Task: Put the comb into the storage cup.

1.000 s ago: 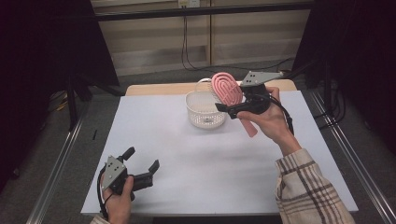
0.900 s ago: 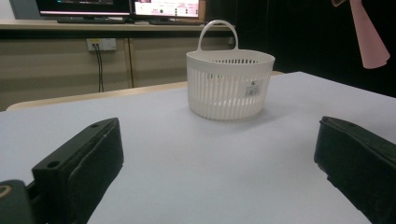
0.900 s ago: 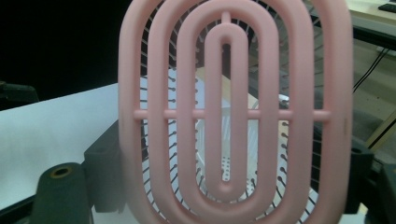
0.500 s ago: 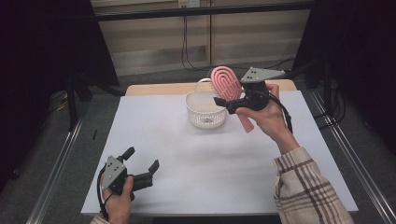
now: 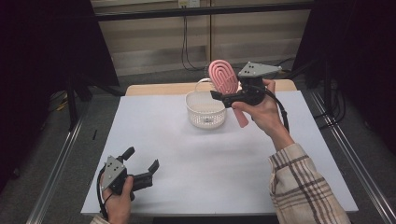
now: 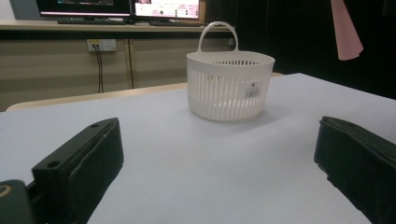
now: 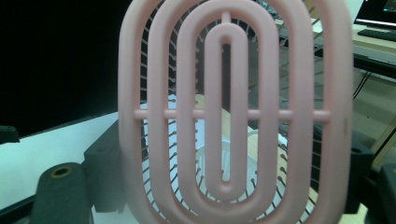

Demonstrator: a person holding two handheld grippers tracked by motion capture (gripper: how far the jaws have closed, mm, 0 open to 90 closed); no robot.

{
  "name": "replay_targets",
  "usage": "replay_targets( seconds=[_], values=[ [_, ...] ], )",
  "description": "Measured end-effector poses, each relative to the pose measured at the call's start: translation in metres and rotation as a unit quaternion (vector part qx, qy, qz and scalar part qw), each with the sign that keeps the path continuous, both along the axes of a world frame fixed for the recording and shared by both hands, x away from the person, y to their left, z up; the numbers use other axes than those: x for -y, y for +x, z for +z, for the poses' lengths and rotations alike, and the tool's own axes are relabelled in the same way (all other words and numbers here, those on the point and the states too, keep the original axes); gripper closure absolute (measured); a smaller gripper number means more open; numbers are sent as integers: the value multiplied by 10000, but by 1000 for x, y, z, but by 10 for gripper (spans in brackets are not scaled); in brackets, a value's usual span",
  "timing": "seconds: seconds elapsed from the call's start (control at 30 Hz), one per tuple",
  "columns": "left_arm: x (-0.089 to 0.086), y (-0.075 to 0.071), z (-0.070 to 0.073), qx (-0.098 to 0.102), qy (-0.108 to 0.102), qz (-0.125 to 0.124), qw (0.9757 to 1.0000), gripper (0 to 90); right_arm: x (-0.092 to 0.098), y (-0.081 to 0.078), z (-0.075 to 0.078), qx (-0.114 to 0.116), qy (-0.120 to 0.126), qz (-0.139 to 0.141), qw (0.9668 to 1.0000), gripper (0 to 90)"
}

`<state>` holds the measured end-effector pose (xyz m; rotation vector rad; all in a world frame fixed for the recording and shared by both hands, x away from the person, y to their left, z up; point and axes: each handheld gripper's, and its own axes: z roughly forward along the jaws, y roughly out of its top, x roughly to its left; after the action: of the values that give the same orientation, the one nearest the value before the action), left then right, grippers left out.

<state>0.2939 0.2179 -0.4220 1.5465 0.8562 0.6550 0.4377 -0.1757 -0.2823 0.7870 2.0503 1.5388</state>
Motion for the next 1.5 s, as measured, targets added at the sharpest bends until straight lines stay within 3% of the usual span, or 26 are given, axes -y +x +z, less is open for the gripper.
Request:
replay_targets(
  seconds=[0.5, 0.93, 1.27, 1.5],
  values=[
    [0, 0, 0, 8, 4, 0, 10000, 15, 0, 12, 1, 130, 300, -318, 9990, 201],
    [0, 0, 0, 9, -18, -6, 10000, 15, -3, 20, 7, 282, 388, -367, 9982, 202],
    [-1, 0, 0, 9, -2, -11, 10000, 15, -13, 28, 9, 314, 195, -321, 9988, 201],
    [-2, 0, 0, -4, -46, 8, 10000, 15, -21, 34, 11, 357, 235, -334, 9985, 201]
  ],
)
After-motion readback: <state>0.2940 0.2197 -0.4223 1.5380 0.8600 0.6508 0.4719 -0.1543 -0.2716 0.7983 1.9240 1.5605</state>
